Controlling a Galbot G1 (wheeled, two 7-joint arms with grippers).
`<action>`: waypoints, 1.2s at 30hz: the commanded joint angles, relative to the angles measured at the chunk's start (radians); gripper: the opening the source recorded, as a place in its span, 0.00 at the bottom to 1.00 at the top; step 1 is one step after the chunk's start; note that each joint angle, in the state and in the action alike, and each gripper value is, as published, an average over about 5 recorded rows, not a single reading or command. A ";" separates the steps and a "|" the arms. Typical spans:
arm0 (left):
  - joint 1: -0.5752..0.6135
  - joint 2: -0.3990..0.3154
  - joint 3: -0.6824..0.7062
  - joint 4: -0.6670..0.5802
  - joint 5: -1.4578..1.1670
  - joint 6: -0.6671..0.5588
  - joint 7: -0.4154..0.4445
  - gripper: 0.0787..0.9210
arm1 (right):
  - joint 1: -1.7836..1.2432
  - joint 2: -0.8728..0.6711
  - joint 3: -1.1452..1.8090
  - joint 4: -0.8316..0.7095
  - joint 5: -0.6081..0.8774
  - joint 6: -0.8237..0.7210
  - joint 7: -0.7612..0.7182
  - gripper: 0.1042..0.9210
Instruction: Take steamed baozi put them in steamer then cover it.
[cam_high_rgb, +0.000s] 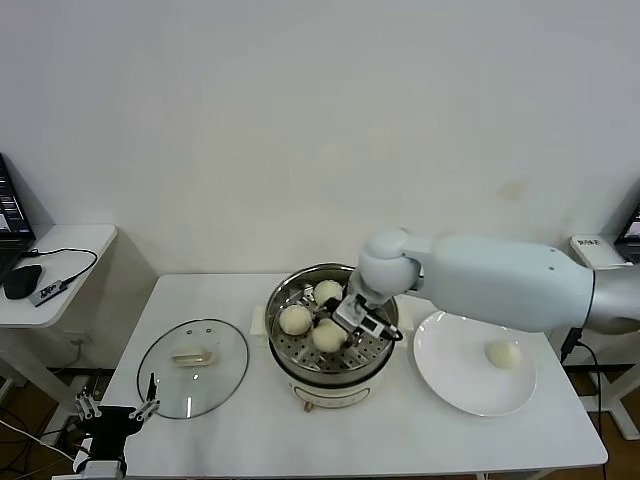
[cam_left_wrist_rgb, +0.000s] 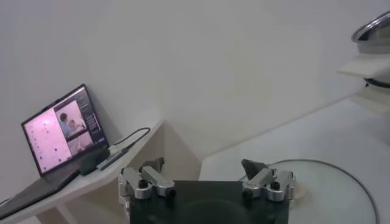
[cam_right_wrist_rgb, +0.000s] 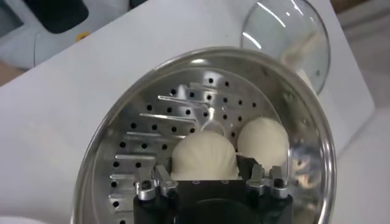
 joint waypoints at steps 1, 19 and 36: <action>0.000 0.000 -0.001 0.003 -0.001 -0.001 -0.002 0.88 | -0.017 0.048 -0.020 0.002 -0.056 0.088 0.009 0.68; -0.002 0.007 0.002 0.010 -0.004 -0.004 -0.006 0.88 | 0.037 -0.082 0.077 -0.011 -0.036 0.057 -0.021 0.88; -0.009 0.035 0.031 0.007 0.000 -0.004 -0.003 0.88 | -0.016 -0.542 0.220 -0.019 0.040 -0.278 -0.149 0.88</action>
